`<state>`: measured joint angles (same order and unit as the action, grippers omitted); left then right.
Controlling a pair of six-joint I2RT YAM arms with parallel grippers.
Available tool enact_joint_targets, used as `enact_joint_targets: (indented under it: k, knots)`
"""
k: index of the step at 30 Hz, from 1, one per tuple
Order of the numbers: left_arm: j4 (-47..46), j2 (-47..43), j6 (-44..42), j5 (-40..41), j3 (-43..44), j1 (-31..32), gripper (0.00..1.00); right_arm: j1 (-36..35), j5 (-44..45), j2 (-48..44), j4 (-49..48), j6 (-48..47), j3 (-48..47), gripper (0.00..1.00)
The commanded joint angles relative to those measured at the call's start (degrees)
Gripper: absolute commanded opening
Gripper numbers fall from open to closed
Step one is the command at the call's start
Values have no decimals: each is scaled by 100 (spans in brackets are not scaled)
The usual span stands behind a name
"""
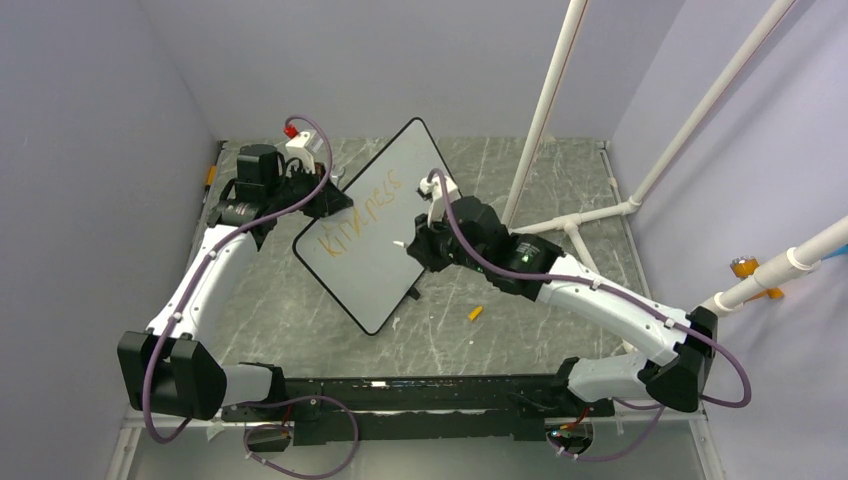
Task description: Write a sentence on the whiteboard
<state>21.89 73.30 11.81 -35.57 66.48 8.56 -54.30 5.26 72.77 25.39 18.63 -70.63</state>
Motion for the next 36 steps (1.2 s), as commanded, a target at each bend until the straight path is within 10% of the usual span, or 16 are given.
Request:
enact_joint_targets:
  k: [1, 16, 36]
  knots:
    - [-516, -175, -207, 573, -82, -12, 0, -293, 267, -390, -509, -314, 315, 0]
    - [-454, 343, 105, 661, 302, 5, 0, -980, 163, -767, -1102, -853, 1162, 0]
    - [-833, 806, 17, 409, 504, -186, 0, -1196, 186, 1408, -1302, -1491, -437, 0]
